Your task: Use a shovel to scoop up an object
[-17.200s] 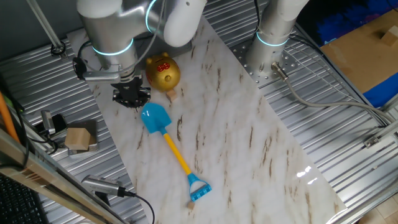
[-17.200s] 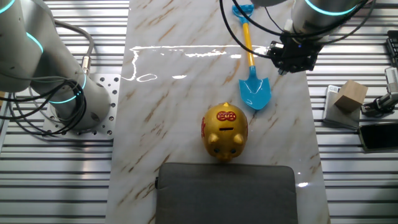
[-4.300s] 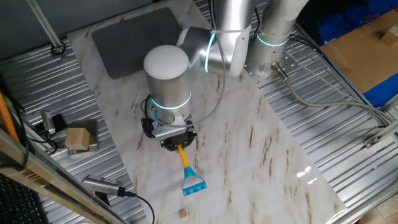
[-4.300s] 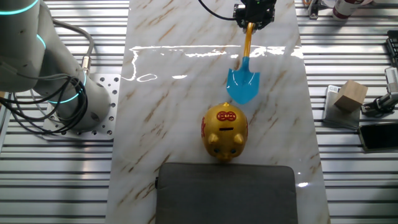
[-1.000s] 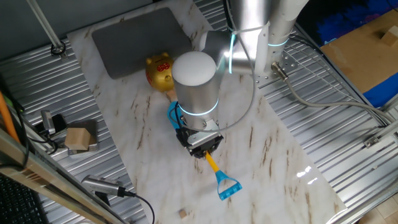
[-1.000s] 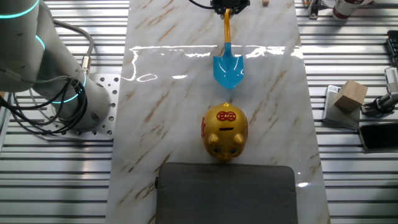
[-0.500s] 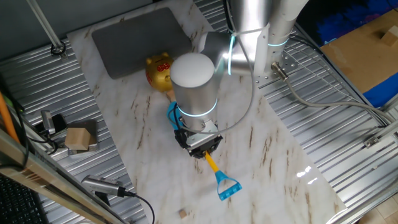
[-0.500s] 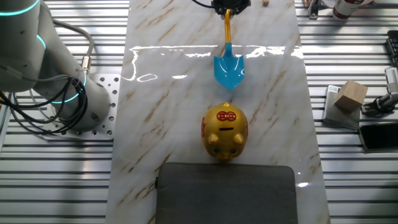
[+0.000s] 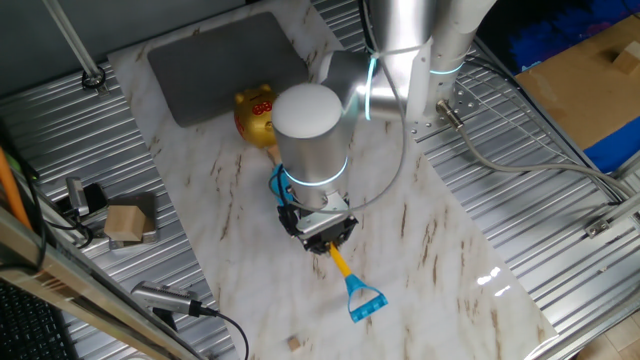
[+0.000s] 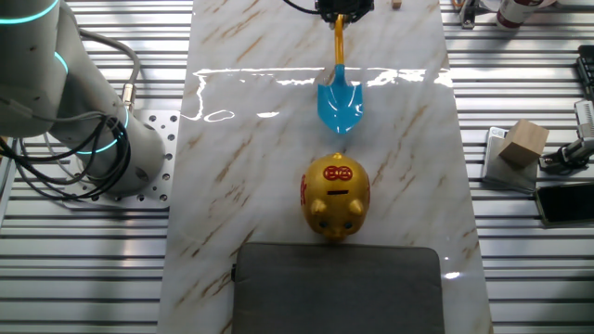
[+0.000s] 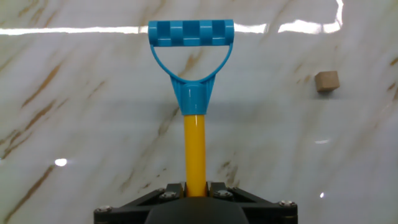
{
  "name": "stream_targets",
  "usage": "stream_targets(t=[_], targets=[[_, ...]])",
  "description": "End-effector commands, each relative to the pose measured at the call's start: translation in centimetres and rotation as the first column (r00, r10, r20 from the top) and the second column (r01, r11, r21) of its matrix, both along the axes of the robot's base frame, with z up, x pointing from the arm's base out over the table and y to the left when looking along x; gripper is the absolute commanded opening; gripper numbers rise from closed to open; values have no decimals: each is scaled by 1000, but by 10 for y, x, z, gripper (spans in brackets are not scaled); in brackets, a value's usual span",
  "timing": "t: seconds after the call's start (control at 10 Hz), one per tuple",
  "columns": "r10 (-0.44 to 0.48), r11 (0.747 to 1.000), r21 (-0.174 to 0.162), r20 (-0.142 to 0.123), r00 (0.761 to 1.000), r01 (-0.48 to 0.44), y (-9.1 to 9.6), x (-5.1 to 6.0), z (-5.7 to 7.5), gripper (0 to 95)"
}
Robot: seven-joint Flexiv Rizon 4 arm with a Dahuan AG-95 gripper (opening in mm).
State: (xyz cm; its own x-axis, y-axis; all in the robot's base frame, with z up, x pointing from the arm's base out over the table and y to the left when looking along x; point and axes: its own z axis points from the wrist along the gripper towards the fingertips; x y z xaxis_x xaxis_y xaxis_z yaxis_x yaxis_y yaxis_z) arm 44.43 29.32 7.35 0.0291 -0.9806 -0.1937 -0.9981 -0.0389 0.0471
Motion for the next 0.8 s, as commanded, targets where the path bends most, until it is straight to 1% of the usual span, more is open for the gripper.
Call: stream_targets(t=[0.1, 0.2, 0.3, 0.4, 0.6, 0.7, 0.8], targets=[[27, 1000, 10, 6, 1000, -27, 8, -10, 0, 0], [27, 1000, 17, 6, 1000, -27, 9, -18, -2, 0], [25, 999, 20, 6, 1000, -26, 10, -22, -3, 0], [15, 1000, 25, 3, 1000, -15, 11, -32, -5, 0], [8, 1000, 16, 3, 1000, -8, 12, -39, -7, 0], [10, 1000, -1, 4, 1000, -10, 11, -43, -6, 0], [10, 1000, -1, 4, 1000, -10, 11, -43, -6, 0]])
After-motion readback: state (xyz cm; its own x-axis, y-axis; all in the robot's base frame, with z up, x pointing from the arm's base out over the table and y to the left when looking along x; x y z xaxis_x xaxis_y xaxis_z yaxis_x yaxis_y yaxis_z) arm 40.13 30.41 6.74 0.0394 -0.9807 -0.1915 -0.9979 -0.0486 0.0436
